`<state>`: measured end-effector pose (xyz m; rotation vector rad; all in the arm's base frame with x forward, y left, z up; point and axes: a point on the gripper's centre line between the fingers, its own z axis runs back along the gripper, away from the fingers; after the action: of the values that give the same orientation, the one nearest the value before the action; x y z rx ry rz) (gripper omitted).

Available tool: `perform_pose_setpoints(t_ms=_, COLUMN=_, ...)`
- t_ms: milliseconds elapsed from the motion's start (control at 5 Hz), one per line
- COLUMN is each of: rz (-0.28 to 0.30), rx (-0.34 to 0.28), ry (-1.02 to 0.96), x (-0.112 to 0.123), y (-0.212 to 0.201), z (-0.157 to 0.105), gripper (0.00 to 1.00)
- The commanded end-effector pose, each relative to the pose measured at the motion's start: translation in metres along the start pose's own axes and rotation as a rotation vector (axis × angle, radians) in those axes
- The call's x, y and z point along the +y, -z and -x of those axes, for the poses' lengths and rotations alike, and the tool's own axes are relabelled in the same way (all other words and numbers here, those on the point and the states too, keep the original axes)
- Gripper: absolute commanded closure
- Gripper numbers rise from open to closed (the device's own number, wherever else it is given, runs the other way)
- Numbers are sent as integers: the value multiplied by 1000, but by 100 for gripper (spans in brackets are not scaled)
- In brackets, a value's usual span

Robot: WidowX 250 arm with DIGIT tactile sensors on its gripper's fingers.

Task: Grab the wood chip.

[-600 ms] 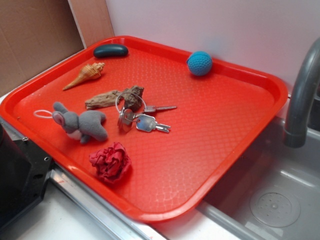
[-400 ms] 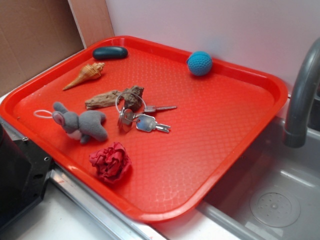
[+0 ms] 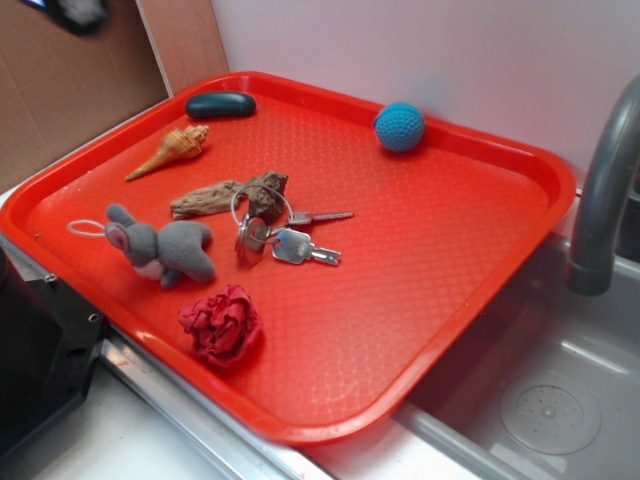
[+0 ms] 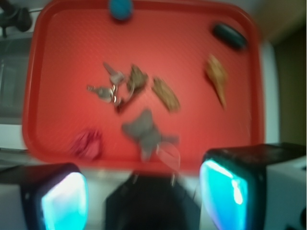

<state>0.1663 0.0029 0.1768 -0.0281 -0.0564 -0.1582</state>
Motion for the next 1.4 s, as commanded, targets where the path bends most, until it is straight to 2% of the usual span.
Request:
perform_pose_setpoints(t_ms=0, rz=-93, rx=-17, ry=125, x=18, y=43, z=-22, gripper=0)
perform_pose_setpoints(t_ms=400, rz=-66, rx=-36, ry=244, x=20, y=74, z=8, gripper=0)
perform_pose_setpoints(t_ms=600, rz=-42, rx=17, ry=230, x=28, y=87, z=13, gripper=0)
perform_pose_setpoints(t_ms=800, rz=-43, rx=40, ry=230, x=33, y=94, z=3, gripper=0)
perform_pose_setpoints(t_ms=1200, rz=-80, rx=85, ry=278, x=28, y=134, z=-41, gripper=0)
